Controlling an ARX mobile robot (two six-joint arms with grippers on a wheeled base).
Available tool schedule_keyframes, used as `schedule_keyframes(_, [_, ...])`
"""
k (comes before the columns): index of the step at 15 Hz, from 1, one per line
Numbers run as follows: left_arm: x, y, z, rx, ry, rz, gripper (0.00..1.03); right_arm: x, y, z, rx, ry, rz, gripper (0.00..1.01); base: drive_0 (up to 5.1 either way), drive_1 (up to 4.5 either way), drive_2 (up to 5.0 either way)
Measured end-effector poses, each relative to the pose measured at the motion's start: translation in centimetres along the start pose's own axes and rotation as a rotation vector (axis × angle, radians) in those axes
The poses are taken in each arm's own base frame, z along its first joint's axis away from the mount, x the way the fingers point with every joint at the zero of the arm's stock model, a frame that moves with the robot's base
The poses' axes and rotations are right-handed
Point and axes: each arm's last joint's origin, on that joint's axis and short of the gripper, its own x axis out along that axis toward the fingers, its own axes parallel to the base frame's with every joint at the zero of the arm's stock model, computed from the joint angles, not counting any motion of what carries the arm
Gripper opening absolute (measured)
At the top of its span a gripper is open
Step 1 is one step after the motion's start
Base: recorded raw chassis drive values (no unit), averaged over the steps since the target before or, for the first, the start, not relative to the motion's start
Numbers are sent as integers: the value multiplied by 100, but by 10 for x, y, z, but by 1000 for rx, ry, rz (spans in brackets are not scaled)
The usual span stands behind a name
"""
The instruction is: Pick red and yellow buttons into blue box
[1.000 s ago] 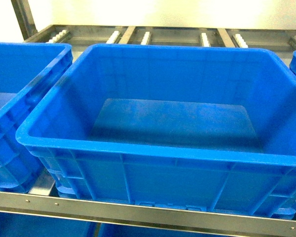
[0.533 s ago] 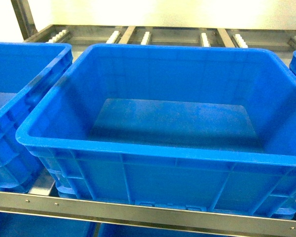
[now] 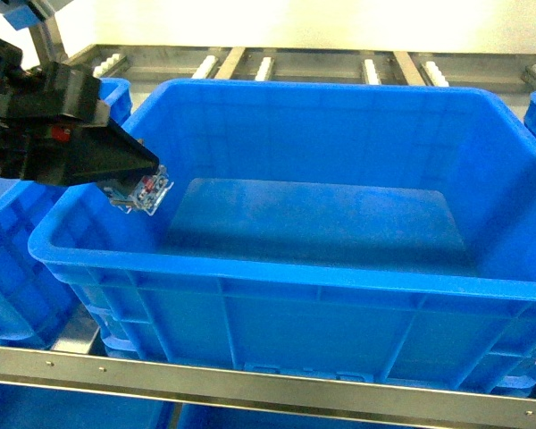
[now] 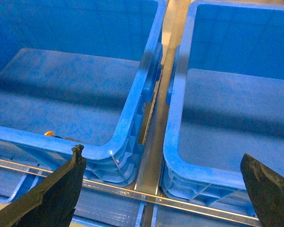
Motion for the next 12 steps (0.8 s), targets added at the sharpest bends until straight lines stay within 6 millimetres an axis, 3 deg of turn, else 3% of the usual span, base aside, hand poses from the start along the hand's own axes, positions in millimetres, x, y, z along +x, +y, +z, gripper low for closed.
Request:
schedule_keyframes(3, [39, 9, 6, -38, 53, -10, 29, 0, 0, 0, 0, 0, 0, 98, 0, 0, 0])
schedule_keyframes(7, [50, 3, 16, -39, 52, -42, 32, 0, 0, 0, 0, 0, 0, 98, 0, 0, 0])
schedule_keyframes(10, [51, 3, 16, -41, 59, -43, 74, 0, 0, 0, 0, 0, 0, 98, 0, 0, 0])
schedule_keyframes(12, [51, 3, 16, -41, 59, -43, 89, 0, 0, 0, 0, 0, 0, 98, 0, 0, 0])
